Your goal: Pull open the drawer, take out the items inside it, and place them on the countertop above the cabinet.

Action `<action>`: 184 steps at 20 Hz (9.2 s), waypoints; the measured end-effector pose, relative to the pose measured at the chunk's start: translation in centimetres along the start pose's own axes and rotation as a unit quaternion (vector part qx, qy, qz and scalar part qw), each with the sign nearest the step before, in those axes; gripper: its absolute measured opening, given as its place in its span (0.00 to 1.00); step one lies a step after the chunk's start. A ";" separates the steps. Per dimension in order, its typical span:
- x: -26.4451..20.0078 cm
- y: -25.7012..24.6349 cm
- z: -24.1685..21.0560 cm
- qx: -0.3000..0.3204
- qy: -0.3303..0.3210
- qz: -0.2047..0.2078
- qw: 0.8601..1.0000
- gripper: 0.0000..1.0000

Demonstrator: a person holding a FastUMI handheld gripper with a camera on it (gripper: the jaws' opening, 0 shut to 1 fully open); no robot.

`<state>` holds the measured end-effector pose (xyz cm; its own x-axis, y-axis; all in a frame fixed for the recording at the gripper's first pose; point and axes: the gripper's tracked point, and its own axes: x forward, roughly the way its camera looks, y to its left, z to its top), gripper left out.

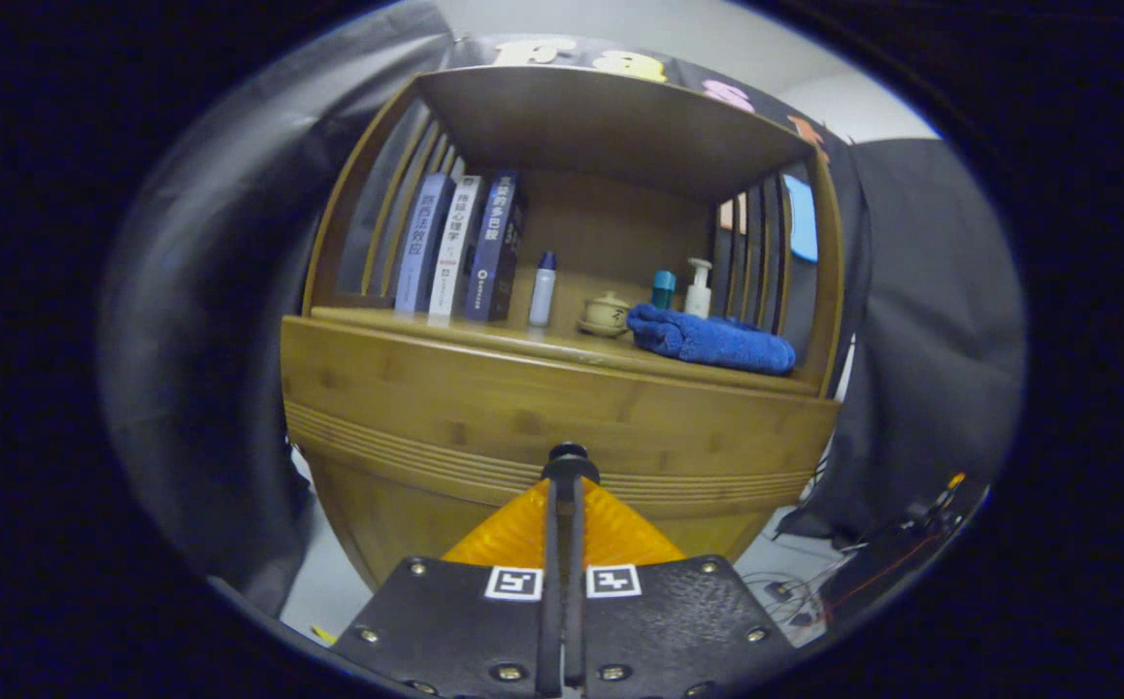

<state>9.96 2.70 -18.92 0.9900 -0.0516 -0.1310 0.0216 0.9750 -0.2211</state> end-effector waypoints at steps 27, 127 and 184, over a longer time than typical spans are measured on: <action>-0.1 0.0 -1.9 0.063 0.067 0.022 0.996 0.27; 13.2 -3.3 14.2 0.163 0.215 0.081 0.959 0.09; -12.4 -2.8 15.6 0.214 -0.016 0.129 0.968 0.99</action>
<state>-0.24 4.02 -1.55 0.9740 0.2048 -0.0965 -0.1775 0.9554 0.2360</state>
